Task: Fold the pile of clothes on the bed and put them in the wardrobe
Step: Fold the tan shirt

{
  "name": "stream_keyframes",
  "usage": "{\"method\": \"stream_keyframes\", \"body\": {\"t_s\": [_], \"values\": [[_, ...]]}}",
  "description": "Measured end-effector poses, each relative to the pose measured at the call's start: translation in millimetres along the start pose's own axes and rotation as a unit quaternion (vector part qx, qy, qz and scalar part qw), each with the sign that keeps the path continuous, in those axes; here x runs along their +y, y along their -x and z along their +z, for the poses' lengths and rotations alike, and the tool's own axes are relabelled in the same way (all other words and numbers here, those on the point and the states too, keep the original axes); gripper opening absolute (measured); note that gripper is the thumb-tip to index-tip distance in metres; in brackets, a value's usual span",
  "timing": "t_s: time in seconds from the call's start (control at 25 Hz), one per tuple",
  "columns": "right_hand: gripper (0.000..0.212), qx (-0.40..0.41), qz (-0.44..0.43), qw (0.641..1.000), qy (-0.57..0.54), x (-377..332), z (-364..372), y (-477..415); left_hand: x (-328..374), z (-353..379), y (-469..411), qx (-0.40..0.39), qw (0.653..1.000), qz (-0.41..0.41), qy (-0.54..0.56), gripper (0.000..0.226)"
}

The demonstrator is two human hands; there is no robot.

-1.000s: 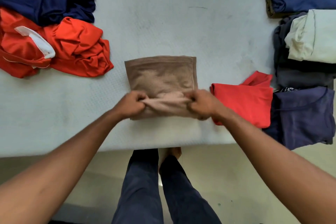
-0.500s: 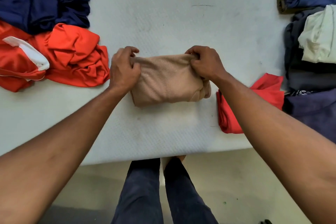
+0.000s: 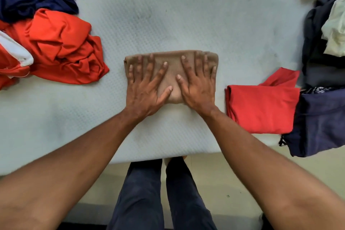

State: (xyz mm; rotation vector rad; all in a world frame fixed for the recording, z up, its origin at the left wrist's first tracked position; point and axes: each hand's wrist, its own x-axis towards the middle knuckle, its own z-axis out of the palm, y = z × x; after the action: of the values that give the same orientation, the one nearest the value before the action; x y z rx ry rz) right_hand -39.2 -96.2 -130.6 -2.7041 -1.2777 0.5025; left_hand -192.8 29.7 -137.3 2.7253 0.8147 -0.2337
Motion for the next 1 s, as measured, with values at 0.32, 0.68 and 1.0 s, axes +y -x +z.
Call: {"method": "stream_keyframes", "body": {"t_s": [0.32,0.68,1.0], "values": [[0.063,0.065,-0.055,0.996,-0.016,-7.2,-24.7,4.5,-0.2,-30.1,12.2,0.017,0.997,0.059,0.047,0.089],[0.095,-0.031,-0.142,0.988,0.042,-2.0,2.5,29.1,9.8,-6.2,14.4,-0.086,0.996,-0.002,-0.021,0.109],[0.059,-0.047,-0.091,0.992,-0.067,-7.1,-46.4,-9.8,0.3,-84.0,-39.4,-0.179,0.982,0.023,0.061,0.066]]}}
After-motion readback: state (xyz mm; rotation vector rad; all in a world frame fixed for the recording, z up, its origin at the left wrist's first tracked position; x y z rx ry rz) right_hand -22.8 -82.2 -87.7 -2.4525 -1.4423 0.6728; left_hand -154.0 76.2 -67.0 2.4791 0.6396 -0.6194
